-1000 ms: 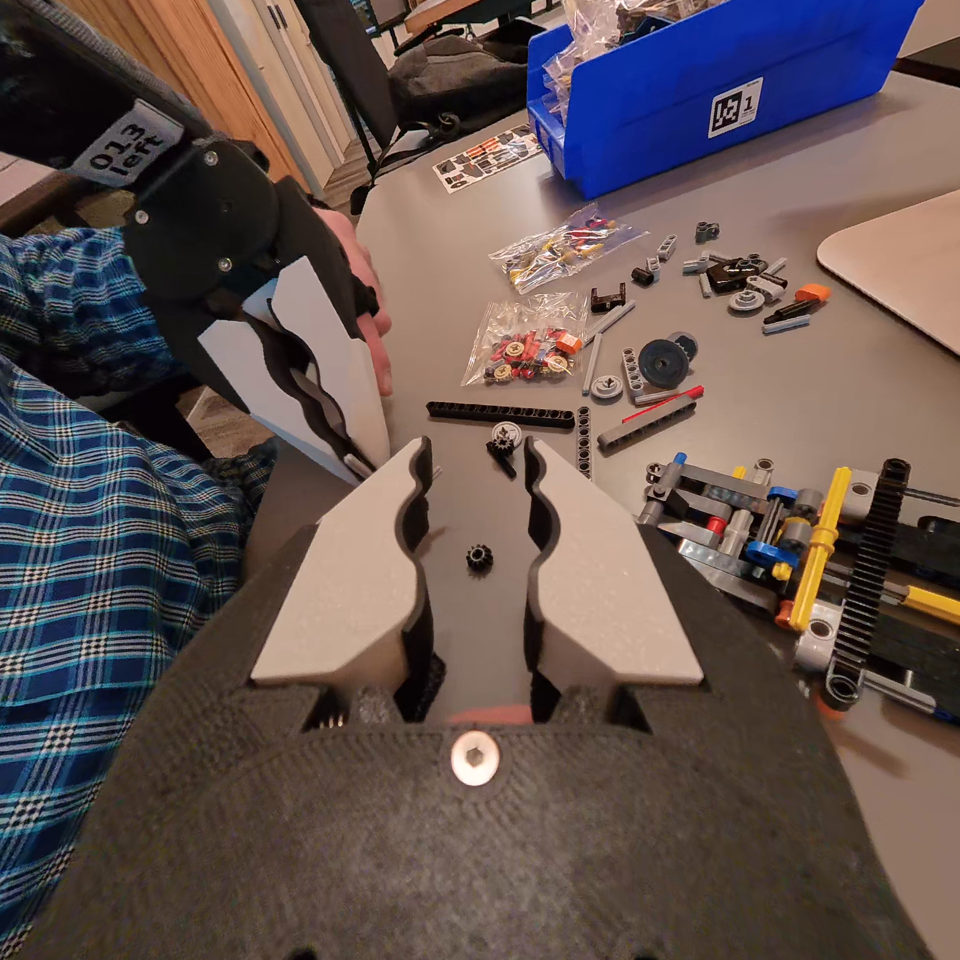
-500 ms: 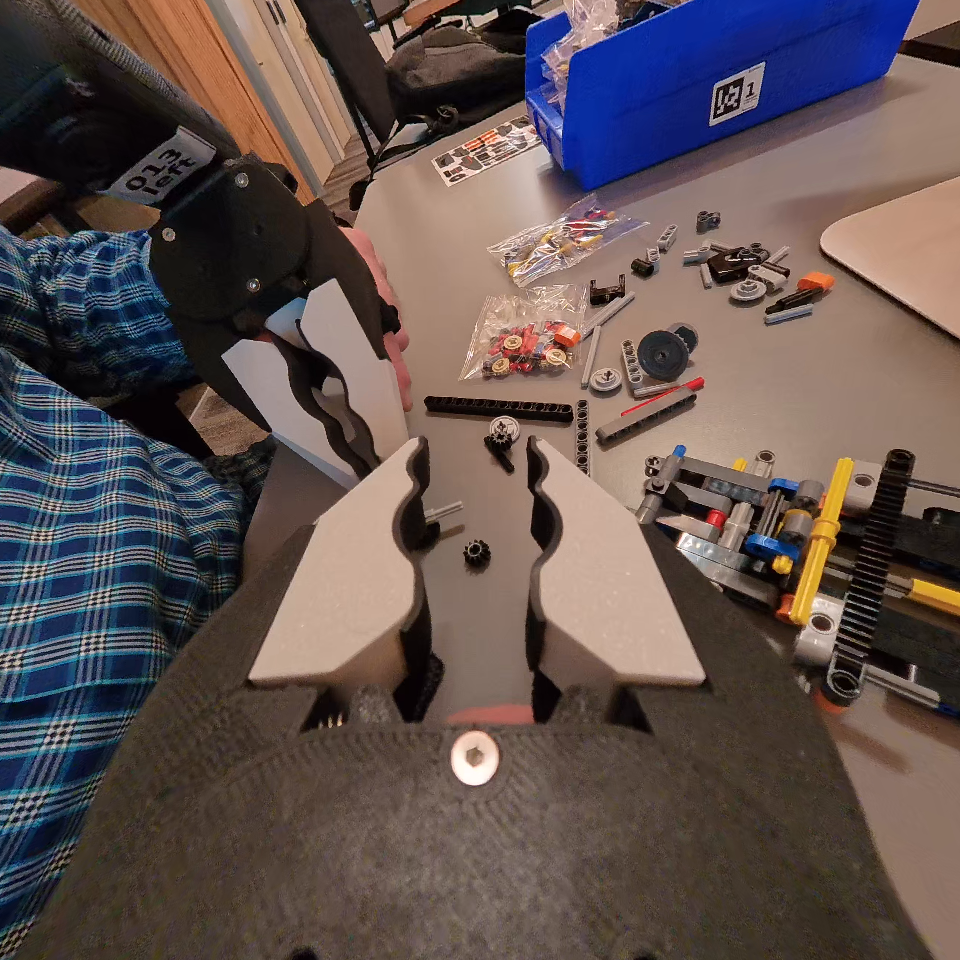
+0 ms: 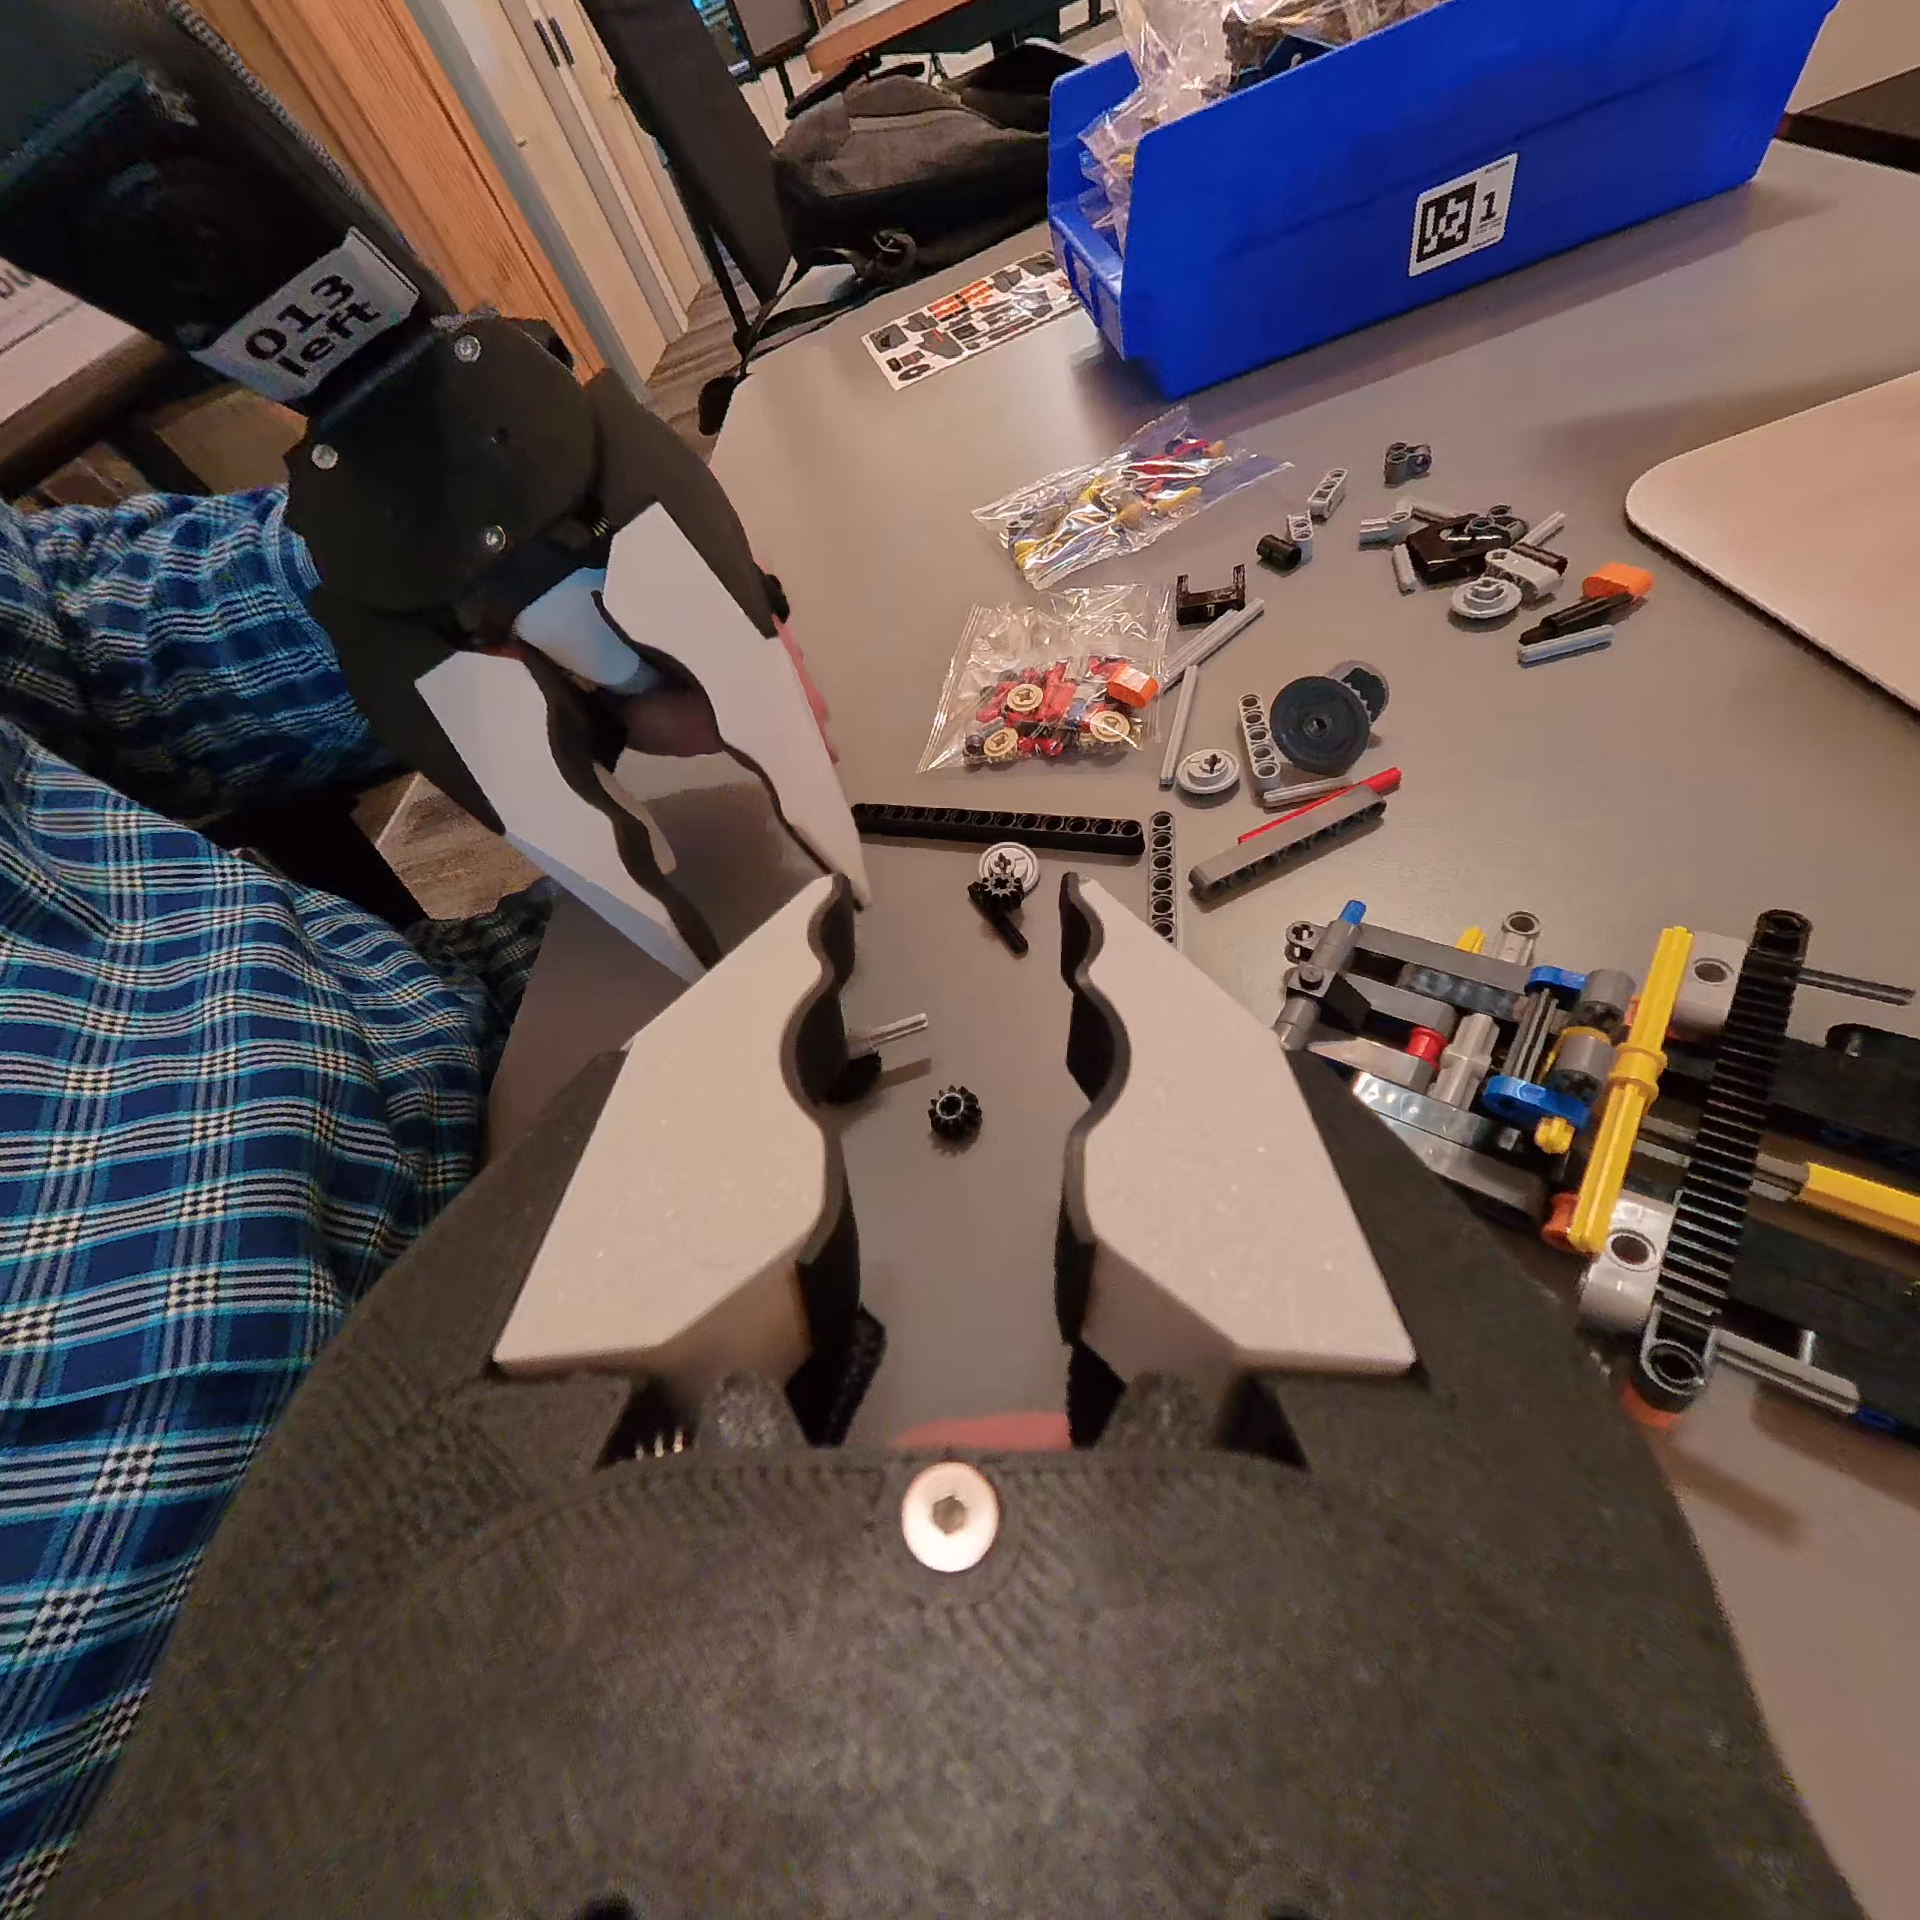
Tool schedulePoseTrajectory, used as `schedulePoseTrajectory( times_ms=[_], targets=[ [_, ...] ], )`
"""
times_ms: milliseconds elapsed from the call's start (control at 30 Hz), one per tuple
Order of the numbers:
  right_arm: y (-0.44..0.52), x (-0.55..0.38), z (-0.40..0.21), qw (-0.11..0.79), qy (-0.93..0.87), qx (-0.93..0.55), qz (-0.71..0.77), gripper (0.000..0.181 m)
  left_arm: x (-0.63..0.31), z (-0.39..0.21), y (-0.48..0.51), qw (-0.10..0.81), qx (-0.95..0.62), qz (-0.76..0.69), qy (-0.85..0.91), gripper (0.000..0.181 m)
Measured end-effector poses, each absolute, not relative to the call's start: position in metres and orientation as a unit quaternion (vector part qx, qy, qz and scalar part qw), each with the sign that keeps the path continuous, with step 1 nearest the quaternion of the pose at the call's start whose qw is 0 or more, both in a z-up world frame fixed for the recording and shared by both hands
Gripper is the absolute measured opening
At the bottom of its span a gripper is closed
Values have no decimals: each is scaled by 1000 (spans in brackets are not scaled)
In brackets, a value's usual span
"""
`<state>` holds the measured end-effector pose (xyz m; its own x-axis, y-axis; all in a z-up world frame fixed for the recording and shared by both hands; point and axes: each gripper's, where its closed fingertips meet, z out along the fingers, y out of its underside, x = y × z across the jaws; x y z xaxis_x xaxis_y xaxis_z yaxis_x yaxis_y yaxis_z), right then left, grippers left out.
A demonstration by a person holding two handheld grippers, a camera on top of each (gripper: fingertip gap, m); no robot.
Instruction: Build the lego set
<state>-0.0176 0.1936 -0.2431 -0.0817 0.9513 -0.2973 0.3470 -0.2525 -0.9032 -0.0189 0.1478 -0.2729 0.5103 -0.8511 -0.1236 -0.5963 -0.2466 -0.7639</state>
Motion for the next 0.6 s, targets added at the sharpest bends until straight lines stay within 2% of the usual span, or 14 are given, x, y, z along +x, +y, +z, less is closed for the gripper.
schedulePoseTrajectory(
  times_ms=[33,600],
  targets=[
    [194,-18,-243,299,-533,-608,507,38,-21,-271,148,401,-774,-160,463,33],
    [195,-17,-240,308,-534,-605,505,38,-53,-257,146,433,-791,-140,409,39]
  ],
)
